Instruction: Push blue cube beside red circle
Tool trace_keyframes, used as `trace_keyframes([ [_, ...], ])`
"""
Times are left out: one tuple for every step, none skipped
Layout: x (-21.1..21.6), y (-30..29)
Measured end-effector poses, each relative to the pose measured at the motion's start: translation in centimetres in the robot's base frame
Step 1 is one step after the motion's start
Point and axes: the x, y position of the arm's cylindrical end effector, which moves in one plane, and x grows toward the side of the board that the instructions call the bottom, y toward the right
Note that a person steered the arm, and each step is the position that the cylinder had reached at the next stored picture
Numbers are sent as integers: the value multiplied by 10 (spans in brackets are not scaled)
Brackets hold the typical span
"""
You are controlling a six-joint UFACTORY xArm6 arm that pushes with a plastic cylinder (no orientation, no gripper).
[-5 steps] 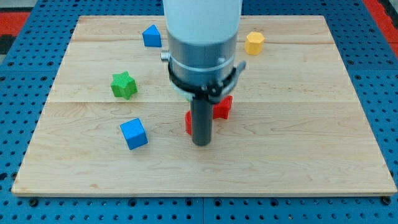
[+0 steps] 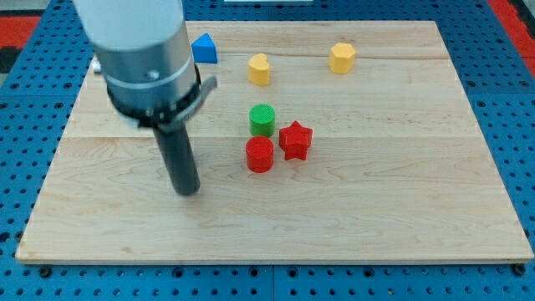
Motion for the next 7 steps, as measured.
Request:
trace_keyframes([
  [-4,-36],
  [-41,-39],
  [-44,-14],
  [-46,-23],
  [-62,-69],
  [-71,-37],
  [-71,-4],
])
